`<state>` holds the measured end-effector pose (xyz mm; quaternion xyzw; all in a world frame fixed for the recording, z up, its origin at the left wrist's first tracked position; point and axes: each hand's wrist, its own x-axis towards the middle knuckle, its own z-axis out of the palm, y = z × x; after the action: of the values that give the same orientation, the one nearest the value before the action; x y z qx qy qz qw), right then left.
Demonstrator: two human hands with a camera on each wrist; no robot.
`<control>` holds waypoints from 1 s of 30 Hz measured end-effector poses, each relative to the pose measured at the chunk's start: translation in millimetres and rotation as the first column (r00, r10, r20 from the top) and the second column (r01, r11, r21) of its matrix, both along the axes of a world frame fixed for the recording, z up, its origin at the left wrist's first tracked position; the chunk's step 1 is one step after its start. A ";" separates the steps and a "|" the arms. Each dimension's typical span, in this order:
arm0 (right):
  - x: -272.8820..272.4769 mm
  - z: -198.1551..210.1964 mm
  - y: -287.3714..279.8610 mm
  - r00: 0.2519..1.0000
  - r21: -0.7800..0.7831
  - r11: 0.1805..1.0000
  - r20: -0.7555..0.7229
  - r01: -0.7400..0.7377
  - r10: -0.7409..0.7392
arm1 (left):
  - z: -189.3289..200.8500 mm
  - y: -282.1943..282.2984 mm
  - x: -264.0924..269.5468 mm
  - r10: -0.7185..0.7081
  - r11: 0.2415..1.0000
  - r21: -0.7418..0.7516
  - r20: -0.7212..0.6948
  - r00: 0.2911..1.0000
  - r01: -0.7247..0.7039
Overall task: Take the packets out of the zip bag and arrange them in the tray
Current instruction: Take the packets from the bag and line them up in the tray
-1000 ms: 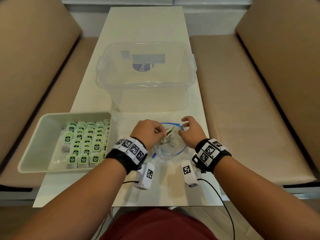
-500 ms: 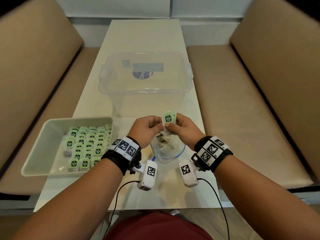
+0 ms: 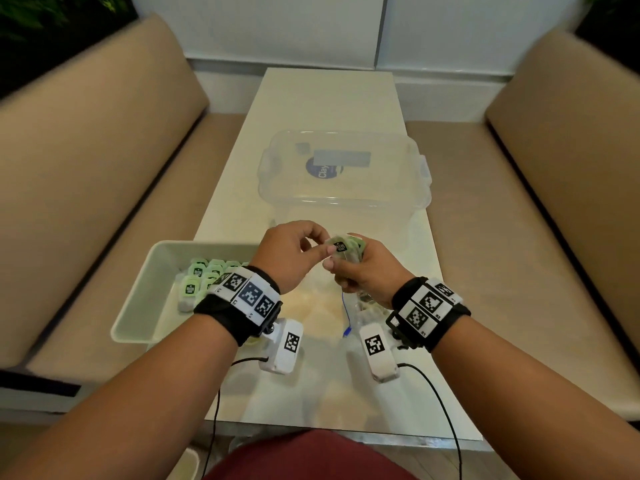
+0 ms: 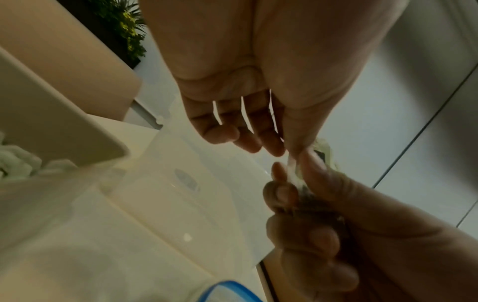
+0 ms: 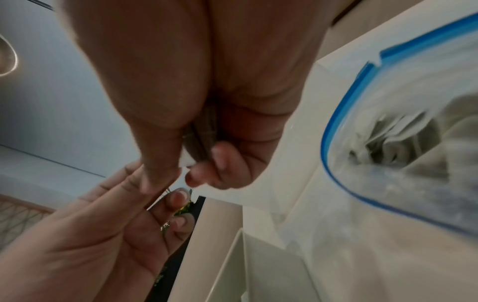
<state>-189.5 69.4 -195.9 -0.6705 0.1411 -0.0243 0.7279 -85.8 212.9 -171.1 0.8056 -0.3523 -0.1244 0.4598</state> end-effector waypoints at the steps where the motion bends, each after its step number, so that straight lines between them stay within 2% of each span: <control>1: 4.4 1.5 5.6 1.000 0.009 1.000 -0.009 0.002 -0.002 | 3.7 8.5 7.3 0.011 1.000 -0.002 0.009 1.000 -0.011; 5: 22.6 9.4 27.9 1.000 0.055 0.998 0.020 0.014 -0.015 | 21.0 43.3 35.8 -0.003 1.000 0.003 -0.012 1.000 0.003; 9: 48.4 15.3 56.2 0.999 0.095 0.995 0.030 0.009 -0.011 | 34.9 77.6 62.1 -0.053 0.988 0.146 0.022 0.998 0.049; 14: 81.0 14.3 92.7 0.999 0.093 0.996 0.048 -0.008 0.004 | 47.8 113.1 91.9 0.027 0.995 0.096 0.042 0.999 -0.031; 17: 96.7 11.0 109.9 0.998 0.110 0.994 0.058 0.023 -0.029 | 52.6 134.7 107.9 0.031 0.992 0.118 0.075 0.997 -0.040; 24: 120.2 -0.6 138.6 0.996 0.168 0.985 0.065 0.043 -0.055 | 42.3 169.3 139.6 -0.030 0.976 0.217 0.027 0.999 0.023; 28: 128.0 -4.6 149.0 0.988 0.220 0.967 0.056 0.130 -0.145 | 35.1 173.9 145.9 -0.022 0.967 0.253 0.025 0.999 0.015; 30: 129.7 -5.5 151.1 0.980 0.223 0.960 0.057 0.171 -0.188 | 34.8 176.1 148.5 -0.056 0.958 0.282 -0.009 0.998 0.057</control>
<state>-59.9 220.5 -201.4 -0.5700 0.1748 -0.1008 0.7965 62.7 389.0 -136.4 0.8524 -0.3536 -0.1869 0.3368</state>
